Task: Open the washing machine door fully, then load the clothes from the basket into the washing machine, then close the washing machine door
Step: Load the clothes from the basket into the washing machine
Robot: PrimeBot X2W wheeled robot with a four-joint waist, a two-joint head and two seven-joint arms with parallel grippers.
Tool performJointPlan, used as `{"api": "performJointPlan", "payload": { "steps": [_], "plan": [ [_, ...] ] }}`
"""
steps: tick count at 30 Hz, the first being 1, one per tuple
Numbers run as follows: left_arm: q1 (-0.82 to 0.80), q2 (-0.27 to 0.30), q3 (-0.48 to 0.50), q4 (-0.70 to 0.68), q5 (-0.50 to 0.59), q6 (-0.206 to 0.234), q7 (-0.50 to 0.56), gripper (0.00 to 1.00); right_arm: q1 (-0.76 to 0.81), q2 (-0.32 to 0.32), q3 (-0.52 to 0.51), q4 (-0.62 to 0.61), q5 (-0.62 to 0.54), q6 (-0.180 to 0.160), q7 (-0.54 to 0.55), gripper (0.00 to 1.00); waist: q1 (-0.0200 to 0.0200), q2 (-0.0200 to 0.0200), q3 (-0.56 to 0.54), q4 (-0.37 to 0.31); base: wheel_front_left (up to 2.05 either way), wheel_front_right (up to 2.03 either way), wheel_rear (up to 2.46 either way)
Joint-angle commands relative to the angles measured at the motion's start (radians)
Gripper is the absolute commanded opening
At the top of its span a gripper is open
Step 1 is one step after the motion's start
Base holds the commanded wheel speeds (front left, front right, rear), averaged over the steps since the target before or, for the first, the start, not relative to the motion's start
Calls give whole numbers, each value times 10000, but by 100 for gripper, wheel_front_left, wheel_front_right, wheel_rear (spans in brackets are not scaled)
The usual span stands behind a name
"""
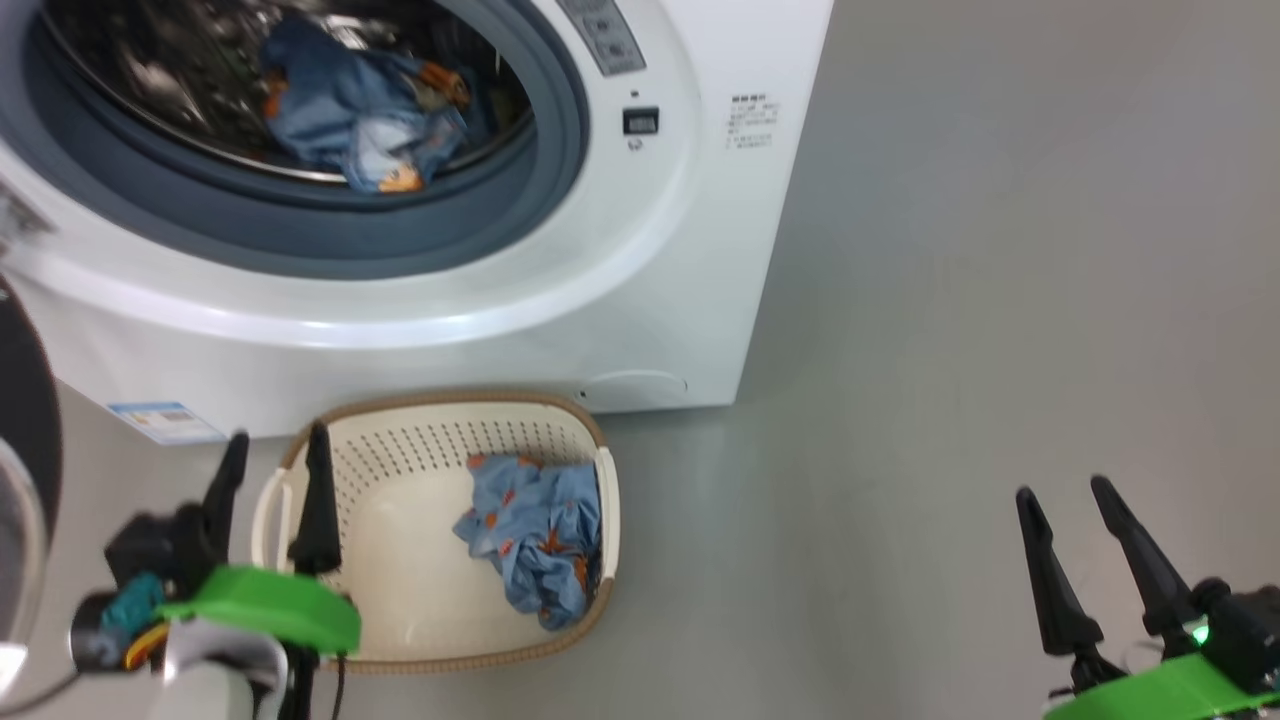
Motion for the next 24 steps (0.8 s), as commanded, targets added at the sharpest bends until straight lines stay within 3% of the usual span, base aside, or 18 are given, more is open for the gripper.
{"api": "performJointPlan", "payload": {
  "steps": [1, 16, 24],
  "plan": [
    [319, 180, 318, -410, 49, -23, -63, 100, 241, -209, 118, -247, 63, 27, -48, 100, 0, 0, -628, 229, 0, 0, 0],
    [2967, 125, 550, -2296, 380, -24, -63, 100, 1610, -301, -280, -373, 124, 27, -48, 100, 0, 0, -1693, 427, 0, 0, 0],
    [3868, 65, 690, -3145, 542, -24, -63, 100, 1825, -250, -467, -456, 143, 27, -48, 100, 0, 0, -1753, 402, 0, 0, 0]
  ]
}}
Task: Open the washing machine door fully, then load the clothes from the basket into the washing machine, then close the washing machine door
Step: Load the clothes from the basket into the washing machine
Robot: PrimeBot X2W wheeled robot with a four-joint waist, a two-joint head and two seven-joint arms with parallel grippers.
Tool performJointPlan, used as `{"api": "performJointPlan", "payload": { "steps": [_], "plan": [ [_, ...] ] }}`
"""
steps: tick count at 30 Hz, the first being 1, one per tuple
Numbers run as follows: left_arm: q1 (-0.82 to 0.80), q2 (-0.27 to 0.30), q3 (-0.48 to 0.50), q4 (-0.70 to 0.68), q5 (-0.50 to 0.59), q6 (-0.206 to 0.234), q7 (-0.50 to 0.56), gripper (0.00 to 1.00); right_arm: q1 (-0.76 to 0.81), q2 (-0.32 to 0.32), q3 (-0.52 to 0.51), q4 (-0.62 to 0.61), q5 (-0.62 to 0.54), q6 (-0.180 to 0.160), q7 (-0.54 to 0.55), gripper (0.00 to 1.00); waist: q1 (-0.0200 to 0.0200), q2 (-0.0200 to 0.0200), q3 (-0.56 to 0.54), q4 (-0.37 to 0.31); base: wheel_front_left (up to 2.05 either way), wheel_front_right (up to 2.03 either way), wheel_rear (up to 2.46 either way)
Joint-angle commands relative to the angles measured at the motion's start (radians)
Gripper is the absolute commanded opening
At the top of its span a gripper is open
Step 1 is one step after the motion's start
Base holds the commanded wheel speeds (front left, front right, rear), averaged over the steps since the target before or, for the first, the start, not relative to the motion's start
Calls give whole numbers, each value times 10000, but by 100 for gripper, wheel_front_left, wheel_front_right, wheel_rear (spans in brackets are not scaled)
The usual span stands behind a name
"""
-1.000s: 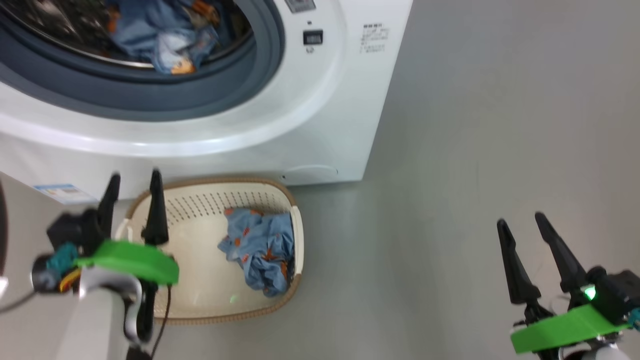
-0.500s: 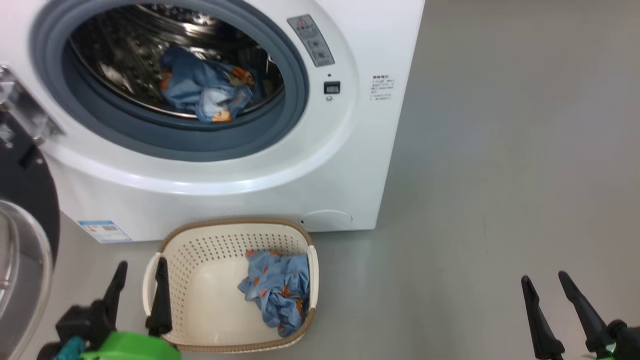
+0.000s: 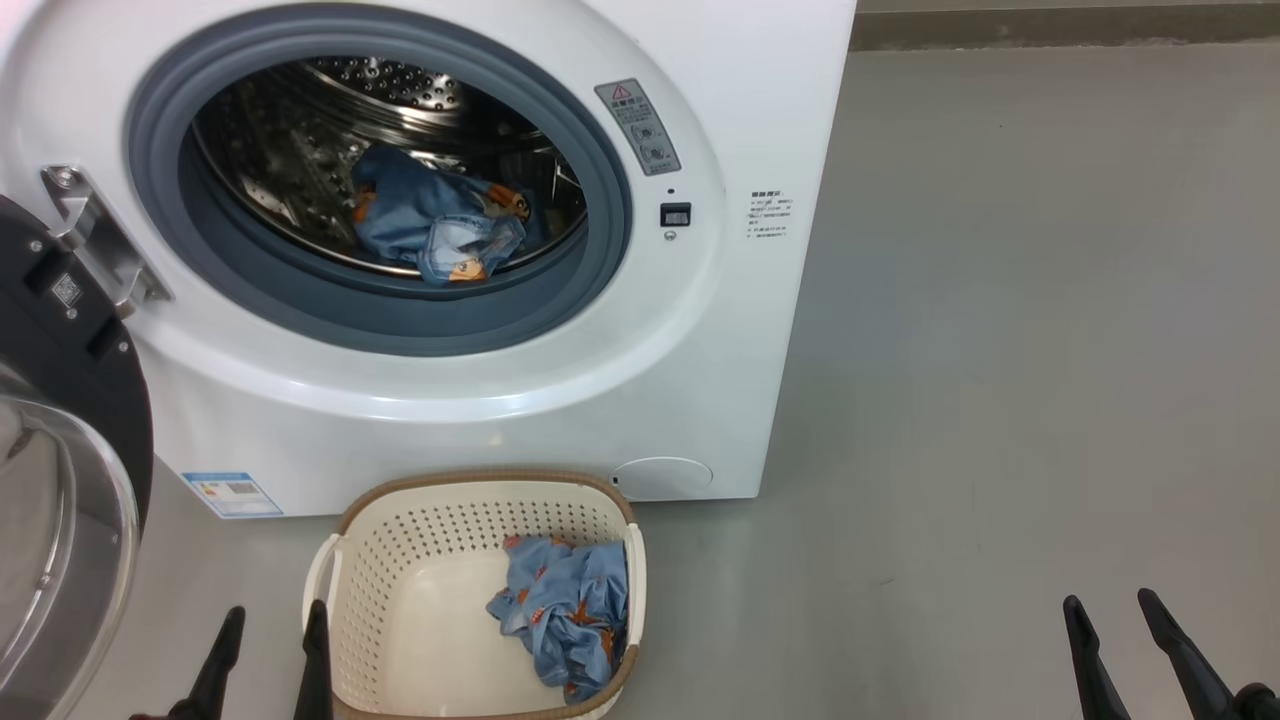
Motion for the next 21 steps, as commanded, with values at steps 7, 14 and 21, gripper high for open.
{"api": "performJointPlan", "payload": {
  "steps": [7, 14, 21],
  "plan": [
    [2, 11, 418, -499, 171, -24, -65, 100, -200, -136, 182, -301, 37, 27, -48, 100, -1, 0, 96, -37, 0, 0, 0],
    [-117, -29, 207, -158, -36, -25, -65, 100, -410, -99, 242, -312, 10, 27, -48, 100, -1, 0, 254, -58, 0, 0, 0],
    [-894, 35, -252, 1069, -360, -25, -65, 100, -991, 49, 452, -343, -50, 27, -48, 100, -1, 0, 939, -161, 0, 0, 0]
  ]
}}
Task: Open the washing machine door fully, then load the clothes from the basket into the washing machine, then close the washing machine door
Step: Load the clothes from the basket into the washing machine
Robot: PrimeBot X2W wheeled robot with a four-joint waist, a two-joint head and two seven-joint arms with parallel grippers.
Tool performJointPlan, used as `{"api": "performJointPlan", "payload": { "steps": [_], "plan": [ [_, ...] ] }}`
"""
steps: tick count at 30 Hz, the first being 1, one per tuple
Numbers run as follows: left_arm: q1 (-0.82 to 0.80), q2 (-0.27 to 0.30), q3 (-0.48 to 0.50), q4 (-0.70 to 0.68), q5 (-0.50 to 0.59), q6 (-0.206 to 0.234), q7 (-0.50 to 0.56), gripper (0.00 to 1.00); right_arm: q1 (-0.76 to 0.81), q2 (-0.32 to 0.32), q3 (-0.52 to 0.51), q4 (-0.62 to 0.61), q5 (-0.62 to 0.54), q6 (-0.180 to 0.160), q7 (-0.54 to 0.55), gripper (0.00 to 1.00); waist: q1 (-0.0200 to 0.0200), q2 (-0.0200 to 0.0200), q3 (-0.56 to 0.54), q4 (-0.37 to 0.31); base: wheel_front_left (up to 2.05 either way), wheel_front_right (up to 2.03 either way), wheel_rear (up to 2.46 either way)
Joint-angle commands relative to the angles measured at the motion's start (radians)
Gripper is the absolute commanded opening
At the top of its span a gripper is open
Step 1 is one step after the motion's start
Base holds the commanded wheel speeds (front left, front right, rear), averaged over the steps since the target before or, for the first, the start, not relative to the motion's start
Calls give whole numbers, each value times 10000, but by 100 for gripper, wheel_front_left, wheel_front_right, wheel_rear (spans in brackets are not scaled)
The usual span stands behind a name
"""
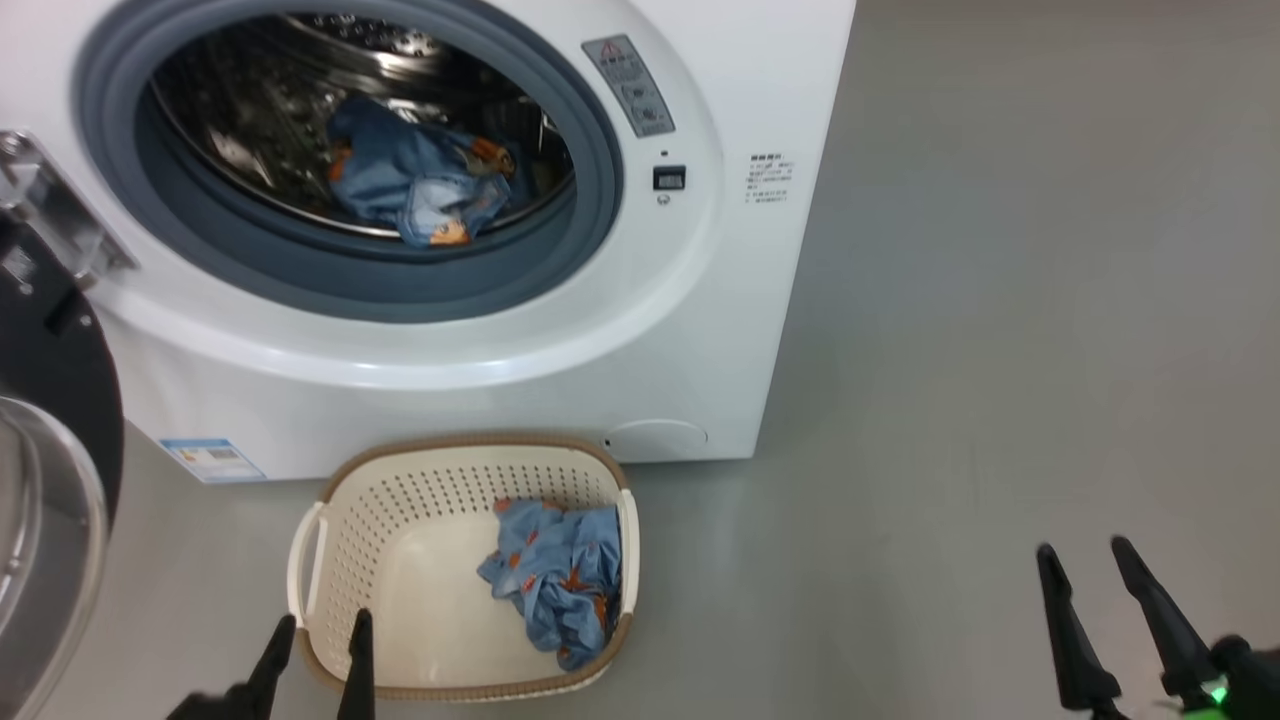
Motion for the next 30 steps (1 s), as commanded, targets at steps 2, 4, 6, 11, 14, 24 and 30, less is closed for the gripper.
{"api": "performJointPlan", "payload": {
  "steps": [2, 4, 6, 11, 14, 24, 30],
  "plan": [
    [-918, 199, 198, 513, -171, -25, -65, 100, -620, -79, 392, -288, -62, 27, -48, 100, 0, 0, 619, -147, 0, 0, 0],
    [-1327, 272, 69, 948, -252, -25, -65, 100, -887, -27, 498, -303, -74, 27, -48, 100, 0, 0, 963, -230, 0, 0, 0],
    [-1772, 339, -105, 1406, -366, -25, -65, 100, -1168, 23, 591, -303, -85, 27, -48, 100, 0, 0, 1315, -304, 0, 0, 0],
    [-3001, 535, -701, 2664, -771, -25, -65, 100, -1912, 104, 816, -328, -122, 27, -48, 100, 0, 0, 2215, -494, 0, 0, 0],
    [-3715, 685, -1126, 3513, -870, -25, -65, 100, -2295, 154, 909, -356, -148, 27, -48, 100, 0, 0, 2682, -601, 0, 0, 0],
    [-6099, 772, -2518, 6294, -1553, -25, -65, 100, -3340, 285, 1135, -498, -213, 27, -48, 100, 0, 0, 4240, -864, 0, 0, 0],
    [-7331, 890, -3400, 7277, -2337, -25, -65, 100, -3914, 359, 1273, -574, -247, 27, -48, 100, 0, 0, 5177, -1037, 0, 0, 0]
  ]
}}
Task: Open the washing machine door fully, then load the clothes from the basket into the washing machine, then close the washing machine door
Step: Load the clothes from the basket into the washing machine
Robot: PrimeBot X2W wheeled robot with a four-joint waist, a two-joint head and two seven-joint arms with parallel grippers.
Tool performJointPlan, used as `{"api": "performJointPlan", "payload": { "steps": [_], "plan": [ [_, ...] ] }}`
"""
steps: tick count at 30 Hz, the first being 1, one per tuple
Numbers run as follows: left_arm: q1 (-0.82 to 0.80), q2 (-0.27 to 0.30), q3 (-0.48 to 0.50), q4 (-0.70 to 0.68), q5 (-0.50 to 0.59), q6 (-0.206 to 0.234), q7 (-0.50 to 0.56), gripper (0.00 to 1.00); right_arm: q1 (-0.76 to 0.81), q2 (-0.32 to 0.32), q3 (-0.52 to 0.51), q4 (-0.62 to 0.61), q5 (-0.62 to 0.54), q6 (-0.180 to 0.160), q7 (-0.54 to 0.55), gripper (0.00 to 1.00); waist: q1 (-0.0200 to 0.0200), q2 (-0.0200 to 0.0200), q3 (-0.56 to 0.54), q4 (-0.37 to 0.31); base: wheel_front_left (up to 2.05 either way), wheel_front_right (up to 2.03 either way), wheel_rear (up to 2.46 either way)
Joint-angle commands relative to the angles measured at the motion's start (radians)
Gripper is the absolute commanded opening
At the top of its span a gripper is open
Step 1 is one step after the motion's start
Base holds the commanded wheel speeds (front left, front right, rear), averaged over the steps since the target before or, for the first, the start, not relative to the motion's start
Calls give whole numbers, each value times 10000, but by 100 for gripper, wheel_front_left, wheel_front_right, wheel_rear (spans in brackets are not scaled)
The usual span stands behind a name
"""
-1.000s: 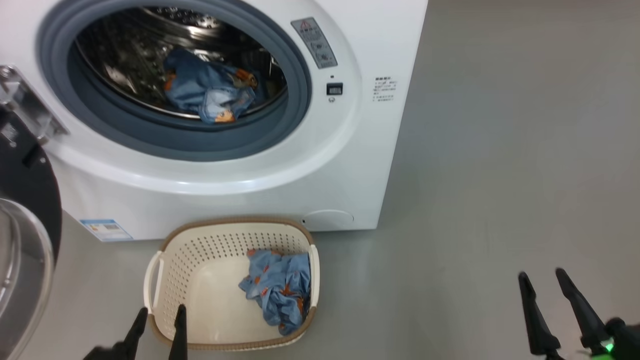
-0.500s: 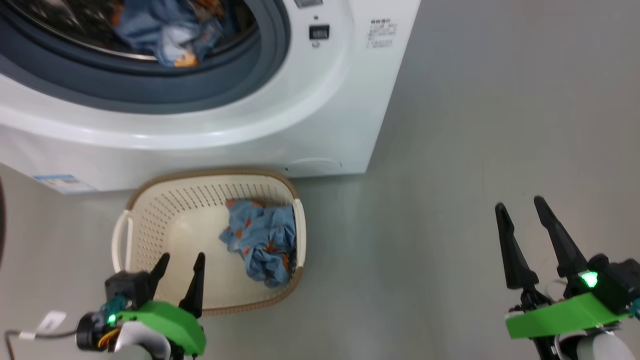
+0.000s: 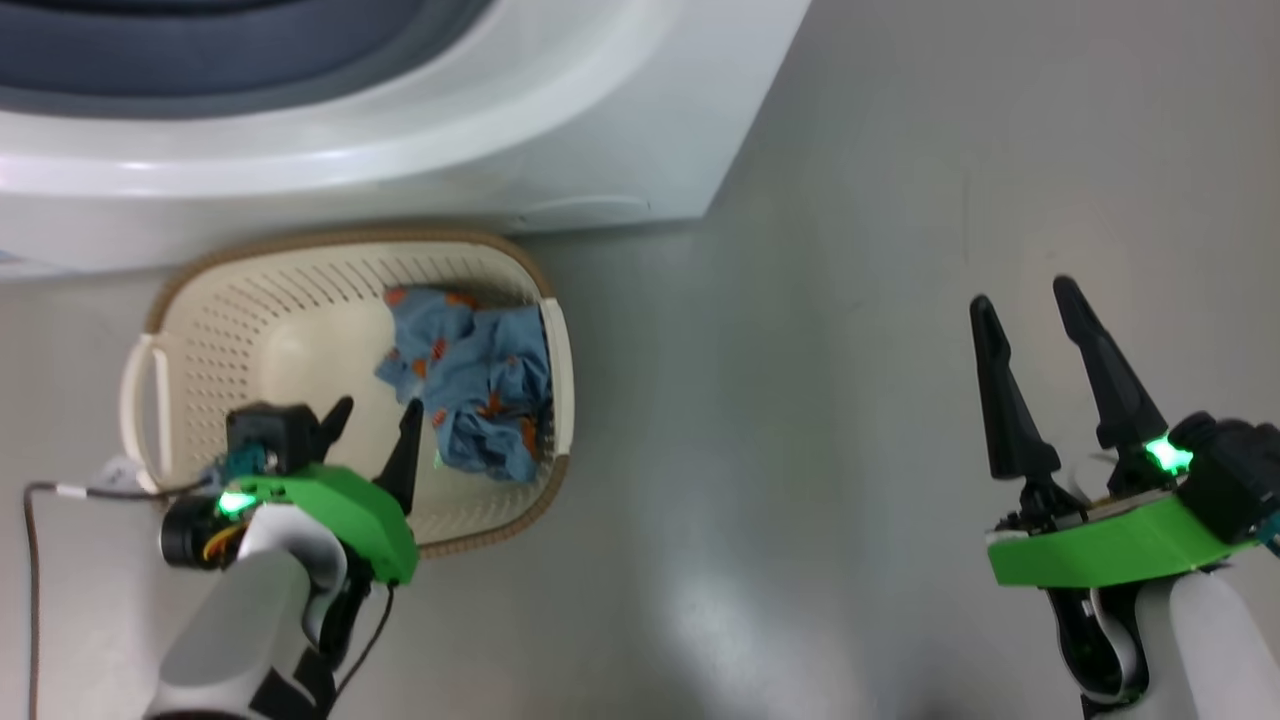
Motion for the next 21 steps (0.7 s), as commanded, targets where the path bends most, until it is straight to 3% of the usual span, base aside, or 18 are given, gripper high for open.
{"api": "performJointPlan", "payload": {
  "steps": [1, 9, 21],
  "plan": [
    [-232, 372, 42, 74, -188, -25, -65, 100, -108, 16, 269, -299, -96, 27, -48, 100, 0, 0, 887, -288, 0, 0, 0],
    [-1364, 608, -1423, 998, -1309, -25, -28, 100, -623, 74, 418, -471, -191, 27, -48, 100, 0, 0, 1867, -601, 0, 0, 0],
    [-2306, 1498, -3504, 842, -3627, -25, 697, 100, -979, 224, 624, -664, -240, 27, -48, 100, 0, 0, 2718, -964, 0, 0, 0]
  ]
}}
